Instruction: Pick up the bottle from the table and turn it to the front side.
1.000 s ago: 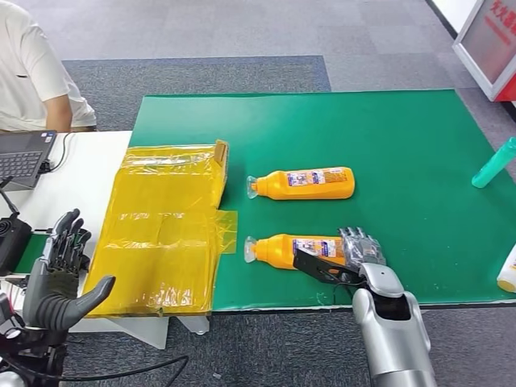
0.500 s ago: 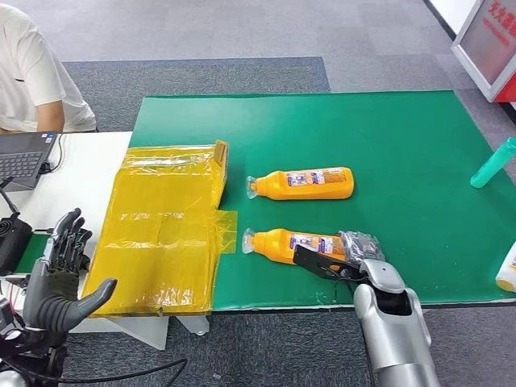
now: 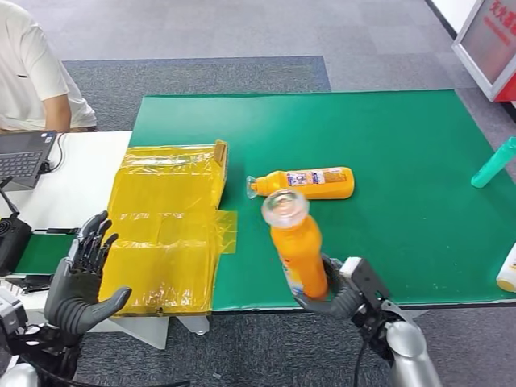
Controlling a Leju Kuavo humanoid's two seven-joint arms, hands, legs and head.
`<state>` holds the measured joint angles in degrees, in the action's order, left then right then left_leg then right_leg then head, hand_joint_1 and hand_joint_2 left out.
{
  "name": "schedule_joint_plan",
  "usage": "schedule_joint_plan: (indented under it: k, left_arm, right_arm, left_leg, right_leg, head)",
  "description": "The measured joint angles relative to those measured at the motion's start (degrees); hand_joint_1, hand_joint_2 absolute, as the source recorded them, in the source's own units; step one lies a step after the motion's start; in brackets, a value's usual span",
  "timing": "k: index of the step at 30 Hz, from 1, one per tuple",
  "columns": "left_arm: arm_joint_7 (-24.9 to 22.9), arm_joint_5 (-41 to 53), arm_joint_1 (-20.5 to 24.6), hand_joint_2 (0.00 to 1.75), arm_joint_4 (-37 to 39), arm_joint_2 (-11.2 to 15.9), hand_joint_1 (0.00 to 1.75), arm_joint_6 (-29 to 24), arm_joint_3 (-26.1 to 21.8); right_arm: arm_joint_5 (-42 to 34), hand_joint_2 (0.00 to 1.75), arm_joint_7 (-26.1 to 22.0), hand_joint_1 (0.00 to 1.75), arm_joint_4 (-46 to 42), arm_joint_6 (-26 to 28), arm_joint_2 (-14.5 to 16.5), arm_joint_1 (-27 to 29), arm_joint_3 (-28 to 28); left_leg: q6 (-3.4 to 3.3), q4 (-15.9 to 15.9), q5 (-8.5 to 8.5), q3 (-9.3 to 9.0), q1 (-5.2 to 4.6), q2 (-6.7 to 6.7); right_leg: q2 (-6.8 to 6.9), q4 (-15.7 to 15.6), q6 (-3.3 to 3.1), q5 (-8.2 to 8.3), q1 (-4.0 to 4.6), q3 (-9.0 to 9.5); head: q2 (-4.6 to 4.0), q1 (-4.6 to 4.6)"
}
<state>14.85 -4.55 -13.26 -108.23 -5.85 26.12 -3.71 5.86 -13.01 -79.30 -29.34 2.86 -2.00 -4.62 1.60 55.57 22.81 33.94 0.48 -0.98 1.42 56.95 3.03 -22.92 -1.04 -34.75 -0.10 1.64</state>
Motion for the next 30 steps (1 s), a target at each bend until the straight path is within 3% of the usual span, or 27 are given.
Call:
schedule_joint_plan:
  k: [5, 11, 17, 30]
  left_arm:
    - [-0.34, -3.53, 1.22, 1.75, 2.04, 2.03, 0.00, -1.21, 3.22]
    - [-2.38, -7.72, 3.35, 1.75, 3.02, 1.86, 0.00, -0.19, 6.21]
    - [-4.86, -10.88, 5.15, 1.75, 3.75, 0.62, 0.00, 0.46, 12.75]
    - [-5.37, -11.68, 8.23, 1.75, 5.65, 0.76, 0.00, 2.33, 26.65]
  right_arm:
    - [-5.20, 1.75, -1.67, 1.75, -7.43, 3.97, -4.10, 3.71, -6.95]
    - [1.90, 1.75, -6.24, 1.75, -16.68, 8.46, -4.25, 4.09, -14.18]
    - [11.71, 1.75, -6.20, 1.75, -21.28, 14.56, -2.67, 3.81, -18.50]
    - [15.46, 1.75, -1.98, 1.75, -21.24, 17.90, 1.64, 0.47, -19.44]
  left_leg:
    - [0.02, 0.00, 0.02, 0.05, 0.00, -0.04]
    - [0.00, 0.00, -0.04, 0.06, 0.01, -0.03]
    - [-0.01, 0.00, -0.04, 0.07, 0.01, -0.03]
    - [-0.01, 0.00, -0.05, 0.08, 0.00, -0.03]
  right_leg:
    - [-0.06, 0.00, 0.00, 0.01, -0.01, -0.09]
    - [-0.04, 0.01, -0.02, 0.02, 0.02, -0.11]
    - [-0.04, 0.01, 0.01, 0.04, -0.01, -0.09]
    - [-0.05, 0.01, 0.02, 0.05, 0.00, -0.10]
  head:
    - [0.01, 0.02]
    - [0.01, 0.01]
    - [0.01, 0.02]
    - [0.01, 0.01]
